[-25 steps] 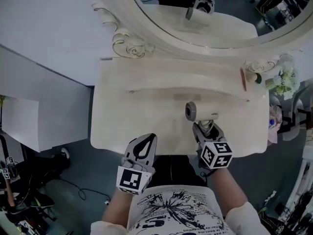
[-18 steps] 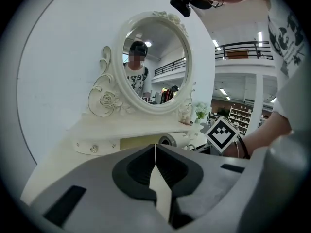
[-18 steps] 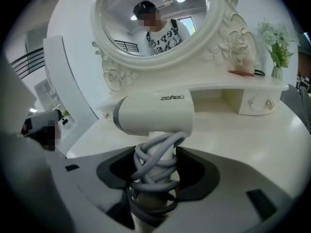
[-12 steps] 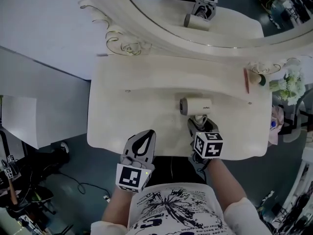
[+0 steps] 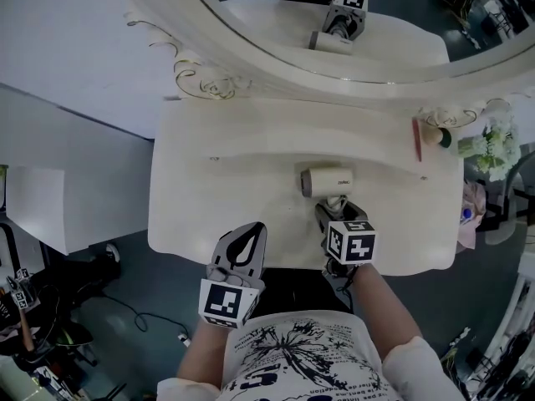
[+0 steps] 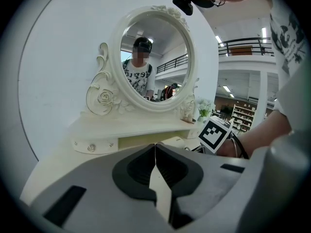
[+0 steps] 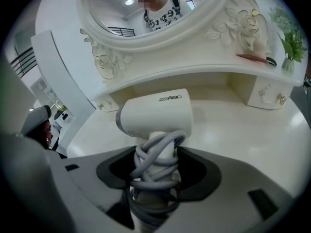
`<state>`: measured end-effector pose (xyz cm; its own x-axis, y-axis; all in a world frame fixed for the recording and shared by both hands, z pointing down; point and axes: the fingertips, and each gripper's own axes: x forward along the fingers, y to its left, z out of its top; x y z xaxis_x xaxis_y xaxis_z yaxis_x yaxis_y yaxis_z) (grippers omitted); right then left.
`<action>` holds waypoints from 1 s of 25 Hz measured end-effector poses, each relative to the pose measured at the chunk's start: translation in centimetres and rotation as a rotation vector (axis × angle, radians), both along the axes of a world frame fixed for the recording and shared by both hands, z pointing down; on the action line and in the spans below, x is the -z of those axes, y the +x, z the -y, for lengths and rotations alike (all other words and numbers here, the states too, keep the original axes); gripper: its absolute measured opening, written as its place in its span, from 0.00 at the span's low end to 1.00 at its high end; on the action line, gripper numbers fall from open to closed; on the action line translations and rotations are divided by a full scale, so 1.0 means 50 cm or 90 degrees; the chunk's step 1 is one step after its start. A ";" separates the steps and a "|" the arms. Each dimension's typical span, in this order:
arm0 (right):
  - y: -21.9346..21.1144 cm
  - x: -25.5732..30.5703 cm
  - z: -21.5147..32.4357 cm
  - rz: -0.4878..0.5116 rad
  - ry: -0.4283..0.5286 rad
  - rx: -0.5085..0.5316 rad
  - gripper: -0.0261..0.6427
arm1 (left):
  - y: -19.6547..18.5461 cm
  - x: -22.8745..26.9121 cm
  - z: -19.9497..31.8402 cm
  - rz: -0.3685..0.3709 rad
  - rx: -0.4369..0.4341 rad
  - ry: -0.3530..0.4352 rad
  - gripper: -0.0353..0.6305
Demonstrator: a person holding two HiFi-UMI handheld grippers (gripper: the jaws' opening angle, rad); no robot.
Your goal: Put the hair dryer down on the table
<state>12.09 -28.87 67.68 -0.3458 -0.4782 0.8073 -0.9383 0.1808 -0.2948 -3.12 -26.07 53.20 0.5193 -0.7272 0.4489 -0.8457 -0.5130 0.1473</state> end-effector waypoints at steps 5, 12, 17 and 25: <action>-0.005 0.008 -0.001 0.016 0.007 0.018 0.46 | 0.009 0.003 -0.006 -0.015 0.009 -0.009 0.09; 0.020 0.120 0.002 0.025 0.085 -0.024 0.48 | 0.018 0.025 -0.002 -0.008 0.005 0.003 0.09; 0.046 0.256 0.004 0.058 0.218 -0.057 0.20 | 0.030 0.078 0.016 -0.021 0.004 0.034 0.09; 0.086 0.462 -0.006 0.035 0.439 -0.038 0.07 | 0.037 0.201 0.024 -0.018 0.000 0.117 0.09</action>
